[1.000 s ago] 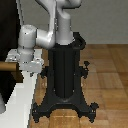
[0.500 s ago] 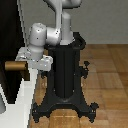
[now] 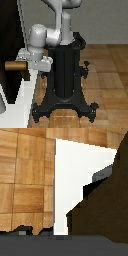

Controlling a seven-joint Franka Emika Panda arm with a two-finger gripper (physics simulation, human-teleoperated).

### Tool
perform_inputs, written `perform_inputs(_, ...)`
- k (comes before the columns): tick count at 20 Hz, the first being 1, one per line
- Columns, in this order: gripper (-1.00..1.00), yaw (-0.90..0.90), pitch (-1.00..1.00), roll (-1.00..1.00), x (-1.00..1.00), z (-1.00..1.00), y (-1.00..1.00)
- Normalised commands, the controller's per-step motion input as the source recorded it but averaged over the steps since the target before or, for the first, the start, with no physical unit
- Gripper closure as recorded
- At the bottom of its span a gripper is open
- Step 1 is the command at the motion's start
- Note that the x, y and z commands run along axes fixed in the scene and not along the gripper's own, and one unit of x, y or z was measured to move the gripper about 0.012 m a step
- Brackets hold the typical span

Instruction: Open the door by pressing down and pulling on the handle.

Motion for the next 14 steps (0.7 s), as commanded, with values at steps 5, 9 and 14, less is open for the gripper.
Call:
perform_inputs(5,-1.0,0.0,0.0,0.0,0.0,0.0,0.0)
perform_inputs(9,-1.0,0.0,0.0,0.0,0.0,0.0,0.0)
perform_inputs(14,-1.0,0.0,0.0,0.0,0.0,0.0,0.4)
